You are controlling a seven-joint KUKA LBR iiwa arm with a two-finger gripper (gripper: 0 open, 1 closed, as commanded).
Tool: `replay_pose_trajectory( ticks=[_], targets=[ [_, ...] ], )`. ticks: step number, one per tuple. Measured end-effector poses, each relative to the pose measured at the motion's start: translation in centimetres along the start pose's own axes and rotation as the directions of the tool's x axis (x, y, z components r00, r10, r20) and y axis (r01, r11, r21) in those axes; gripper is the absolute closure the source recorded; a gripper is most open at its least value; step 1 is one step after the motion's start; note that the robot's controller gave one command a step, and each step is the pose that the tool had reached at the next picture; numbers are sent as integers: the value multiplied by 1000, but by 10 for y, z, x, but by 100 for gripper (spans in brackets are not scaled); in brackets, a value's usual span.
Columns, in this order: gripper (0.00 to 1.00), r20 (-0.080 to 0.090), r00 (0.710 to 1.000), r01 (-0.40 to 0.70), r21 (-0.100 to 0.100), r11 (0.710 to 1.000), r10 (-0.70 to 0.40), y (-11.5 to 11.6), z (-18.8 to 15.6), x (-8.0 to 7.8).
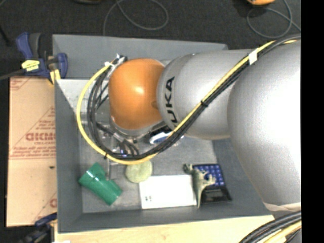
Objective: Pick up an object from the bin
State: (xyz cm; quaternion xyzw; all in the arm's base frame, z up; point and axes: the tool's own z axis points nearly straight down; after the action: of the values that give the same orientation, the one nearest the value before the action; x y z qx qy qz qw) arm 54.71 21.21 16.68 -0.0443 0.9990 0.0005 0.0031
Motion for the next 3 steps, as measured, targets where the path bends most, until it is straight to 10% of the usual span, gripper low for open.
replay_pose_trajectory(
  ticks=[1, 3],
  targets=[
    [0, -8, 998, -65, 1, 998, 65, 21, 15, 54],
    [0, -4, 963, -269, 0, 963, 269, 28, 93, 53]
  ],
)
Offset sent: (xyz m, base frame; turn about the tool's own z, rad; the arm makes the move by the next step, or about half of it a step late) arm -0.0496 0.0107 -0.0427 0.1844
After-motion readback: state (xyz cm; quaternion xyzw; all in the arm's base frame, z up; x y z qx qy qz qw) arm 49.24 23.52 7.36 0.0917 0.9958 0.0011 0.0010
